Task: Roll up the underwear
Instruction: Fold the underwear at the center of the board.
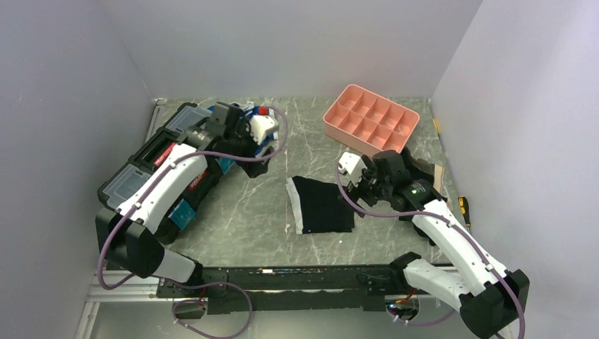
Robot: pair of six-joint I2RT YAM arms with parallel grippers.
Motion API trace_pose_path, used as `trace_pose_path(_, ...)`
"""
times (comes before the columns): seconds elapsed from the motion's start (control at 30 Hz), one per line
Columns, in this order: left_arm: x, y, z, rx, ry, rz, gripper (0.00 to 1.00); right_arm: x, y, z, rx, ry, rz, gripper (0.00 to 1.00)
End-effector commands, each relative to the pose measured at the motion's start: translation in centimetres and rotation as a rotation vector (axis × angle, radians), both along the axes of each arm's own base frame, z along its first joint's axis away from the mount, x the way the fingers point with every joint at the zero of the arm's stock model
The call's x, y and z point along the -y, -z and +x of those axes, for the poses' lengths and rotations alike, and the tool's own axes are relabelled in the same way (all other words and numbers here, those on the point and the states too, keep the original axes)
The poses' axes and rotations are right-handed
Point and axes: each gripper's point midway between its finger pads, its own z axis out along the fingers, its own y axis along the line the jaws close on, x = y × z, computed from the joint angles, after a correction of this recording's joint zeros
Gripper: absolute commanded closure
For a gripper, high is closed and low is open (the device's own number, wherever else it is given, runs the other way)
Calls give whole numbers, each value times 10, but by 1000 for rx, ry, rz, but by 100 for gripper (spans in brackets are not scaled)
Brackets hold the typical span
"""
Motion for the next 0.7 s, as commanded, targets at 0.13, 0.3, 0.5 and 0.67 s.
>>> trace_pose_path(0.13, 43, 52, -43, 55, 198, 141, 1, -6, 36, -34, -143, -178, -36, 1)
trace_pose_path(0.3, 32, 64, -51, 119, 191, 164, 1, -12, 59, -45, -234, -237, -47, 7)
trace_pose_path(0.5, 7, 63, -58, 231, 154, 189, 1, -12, 97, -50, -303, -276, -143, 17)
trace_pose_path(0.67, -1, 69, -64, 221, 144, 197, 1, -13, 113, -49, -304, -277, -201, 23)
